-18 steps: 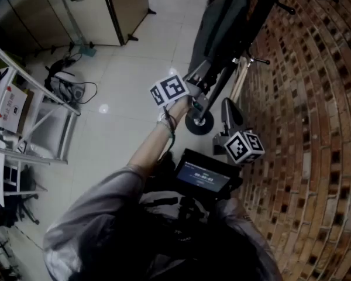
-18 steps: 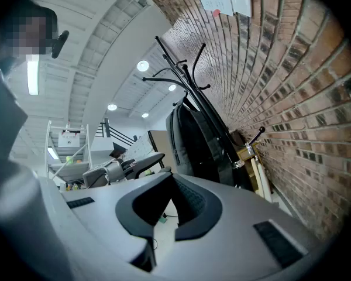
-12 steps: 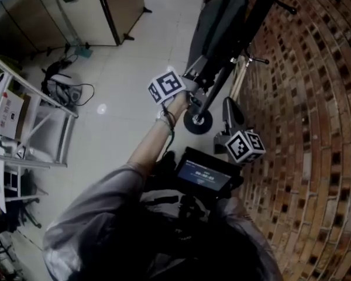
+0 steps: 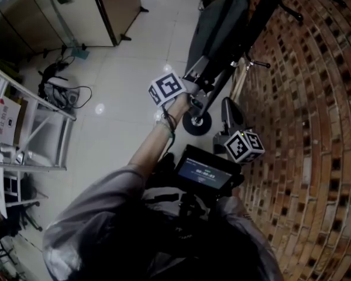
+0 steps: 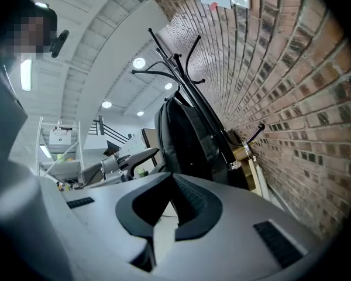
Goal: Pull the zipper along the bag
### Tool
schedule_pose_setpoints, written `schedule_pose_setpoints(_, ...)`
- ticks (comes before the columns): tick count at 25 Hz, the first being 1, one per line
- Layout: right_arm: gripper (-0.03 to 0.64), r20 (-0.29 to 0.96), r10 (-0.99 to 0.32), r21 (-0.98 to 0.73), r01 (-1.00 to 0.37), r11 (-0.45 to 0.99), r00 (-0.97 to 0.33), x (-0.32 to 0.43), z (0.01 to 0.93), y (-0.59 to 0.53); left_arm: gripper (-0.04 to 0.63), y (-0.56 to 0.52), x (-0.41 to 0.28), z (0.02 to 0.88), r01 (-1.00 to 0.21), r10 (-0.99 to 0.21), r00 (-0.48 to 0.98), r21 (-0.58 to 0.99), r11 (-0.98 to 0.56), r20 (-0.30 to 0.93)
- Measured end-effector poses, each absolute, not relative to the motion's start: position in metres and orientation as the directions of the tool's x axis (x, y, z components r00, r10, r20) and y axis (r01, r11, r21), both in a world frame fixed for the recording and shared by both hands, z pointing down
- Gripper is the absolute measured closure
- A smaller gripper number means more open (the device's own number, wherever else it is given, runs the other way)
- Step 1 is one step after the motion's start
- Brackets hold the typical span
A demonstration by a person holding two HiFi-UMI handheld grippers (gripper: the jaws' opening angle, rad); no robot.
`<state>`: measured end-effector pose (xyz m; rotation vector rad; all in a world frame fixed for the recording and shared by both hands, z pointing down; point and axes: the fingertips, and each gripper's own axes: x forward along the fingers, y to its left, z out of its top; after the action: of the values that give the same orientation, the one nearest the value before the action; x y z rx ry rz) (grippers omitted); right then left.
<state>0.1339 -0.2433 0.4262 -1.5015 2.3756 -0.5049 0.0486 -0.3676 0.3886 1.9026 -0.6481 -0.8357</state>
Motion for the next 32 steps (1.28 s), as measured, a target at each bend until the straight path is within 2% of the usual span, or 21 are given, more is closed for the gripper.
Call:
schedule_pose_setpoints(3,0.612,-0.034,-0.911,-0.445,-0.81,0.383,-0.412,0.136,0.432,-0.244,0.449,-0.367,0.048,0.384,-0.103,-0.717,0.634,0.888,-0.448,-0.288)
schedule_pose_setpoints(6,0.612,-0.016,-0.914,-0.453,-0.812,0.368,-0.405,0.135,0.434,-0.242,0.449,-0.365,0.038,0.378,-0.105,-0.702,0.621,0.85,-0.515,-0.349)
schedule_pose_setpoints(11,0.612,-0.008,-0.913,-0.459,-0.81,0.366,-0.408,0.137,0.441,-0.24,0.451,-0.362,0.031,0.371,0.006,-0.678,0.601,0.851,-0.525,-0.423)
schedule_pose_setpoints(15,0.612,0.012,-0.916,-0.468,-0.811,0.35,-0.401,0.138,0.448,-0.239,0.453,-0.363,0.036,0.373,-0.003,-0.653,0.63,0.84,-0.543,-0.42)
schedule_pose_setpoints(17,0.612,0.004,-0.914,-0.469,-0.808,0.357,-0.406,0.138,0.449,-0.239,0.482,-0.367,0.037,0.38,-0.05,-0.653,0.65,0.835,-0.547,-0.389)
schedule_pose_setpoints(19,0.612,0.011,-0.915,-0.469,-0.81,0.351,-0.403,0.138,0.45,-0.238,0.562,-0.373,0.035,0.385,-0.074,-0.658,0.654,0.835,-0.546,-0.373)
schedule_pose_setpoints(26,0.612,0.011,-0.918,-0.477,-0.809,0.344,-0.397,0.139,0.453,-0.239,0.577,-0.362,0.029,0.369,0.063,-0.606,0.631,0.81,-0.583,-0.485)
schedule_pose_setpoints(32,0.612,0.03,-0.919,-0.469,-0.817,0.334,-0.393,0.139,0.458,-0.24,0.578,-0.367,0.03,0.363,0.062,-0.582,0.649,0.796,-0.602,-0.49)
